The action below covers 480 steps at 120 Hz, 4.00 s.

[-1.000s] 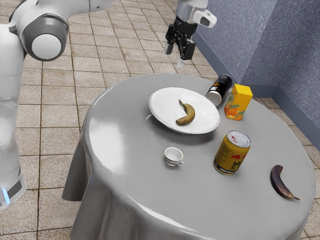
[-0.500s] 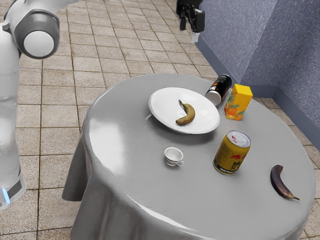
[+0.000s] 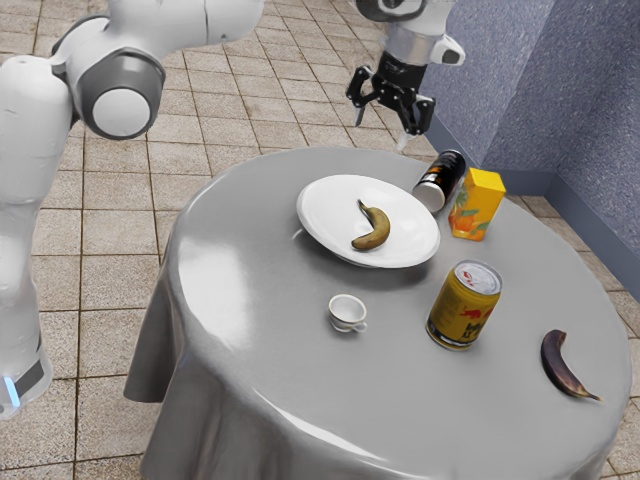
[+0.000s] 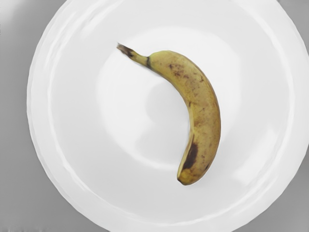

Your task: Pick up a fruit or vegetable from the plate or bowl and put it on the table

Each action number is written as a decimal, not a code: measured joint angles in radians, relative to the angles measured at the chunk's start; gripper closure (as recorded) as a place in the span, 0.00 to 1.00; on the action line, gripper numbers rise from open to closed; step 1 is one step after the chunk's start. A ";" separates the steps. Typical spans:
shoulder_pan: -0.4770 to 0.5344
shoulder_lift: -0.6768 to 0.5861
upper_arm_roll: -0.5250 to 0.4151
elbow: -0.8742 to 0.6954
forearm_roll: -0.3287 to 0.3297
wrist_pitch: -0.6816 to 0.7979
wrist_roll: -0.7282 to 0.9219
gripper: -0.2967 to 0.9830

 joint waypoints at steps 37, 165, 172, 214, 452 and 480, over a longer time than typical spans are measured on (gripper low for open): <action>0.004 0.080 0.043 -0.137 -0.083 0.132 -0.247 0.23; -0.005 0.146 0.051 -0.287 -0.094 0.381 -0.459 0.23; -0.005 0.146 0.051 -0.287 -0.093 0.384 -0.461 0.23; -0.005 0.152 0.051 -0.286 -0.092 0.397 -0.471 0.23; -0.005 0.105 0.051 -0.189 -0.049 0.216 -0.459 0.69; -0.006 0.013 0.050 -0.233 -0.046 0.149 -0.462 0.68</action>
